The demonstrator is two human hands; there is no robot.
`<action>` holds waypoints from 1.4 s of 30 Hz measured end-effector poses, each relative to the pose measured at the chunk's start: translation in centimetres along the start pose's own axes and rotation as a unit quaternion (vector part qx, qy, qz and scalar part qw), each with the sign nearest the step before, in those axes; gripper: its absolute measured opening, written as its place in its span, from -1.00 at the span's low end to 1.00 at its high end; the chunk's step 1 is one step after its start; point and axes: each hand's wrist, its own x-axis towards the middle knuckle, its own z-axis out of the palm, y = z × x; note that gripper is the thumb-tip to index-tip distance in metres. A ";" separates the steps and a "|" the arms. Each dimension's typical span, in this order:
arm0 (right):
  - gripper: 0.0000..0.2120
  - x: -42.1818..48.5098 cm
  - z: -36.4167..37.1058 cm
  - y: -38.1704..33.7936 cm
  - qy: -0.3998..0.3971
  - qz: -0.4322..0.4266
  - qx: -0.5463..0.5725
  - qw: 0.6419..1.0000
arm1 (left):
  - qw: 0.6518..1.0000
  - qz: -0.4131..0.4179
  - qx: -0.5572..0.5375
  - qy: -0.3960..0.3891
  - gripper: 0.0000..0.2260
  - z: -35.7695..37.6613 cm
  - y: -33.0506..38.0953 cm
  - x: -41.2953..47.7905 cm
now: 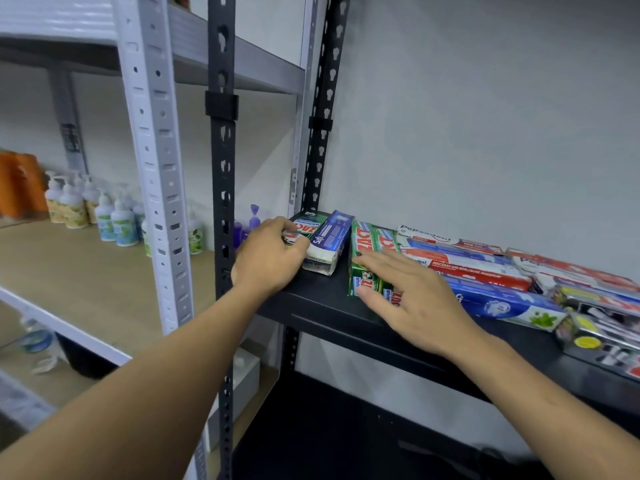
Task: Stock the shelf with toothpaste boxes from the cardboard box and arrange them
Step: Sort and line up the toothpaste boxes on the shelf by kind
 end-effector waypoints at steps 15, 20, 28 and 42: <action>-0.63 8.9 -2.0 -0.8 -0.102 0.071 0.036 0.992 | 0.999 -0.010 -0.037 0.033 -0.72 0.2 -0.1 0.1; -0.50 10.9 -0.7 -2.2 -0.203 -0.006 -0.018 0.979 | 0.997 -0.009 -0.041 0.064 -0.73 0.4 -0.4 0.2; -0.44 12.3 -0.1 -2.4 -0.221 -0.001 -0.105 0.970 | 0.993 -0.033 -0.047 0.103 -0.66 0.3 0.1 0.0; -0.50 13.1 0.4 -3.7 -0.207 0.012 -0.147 0.967 | 0.993 -0.023 -0.037 0.106 -0.71 0.4 0.0 0.0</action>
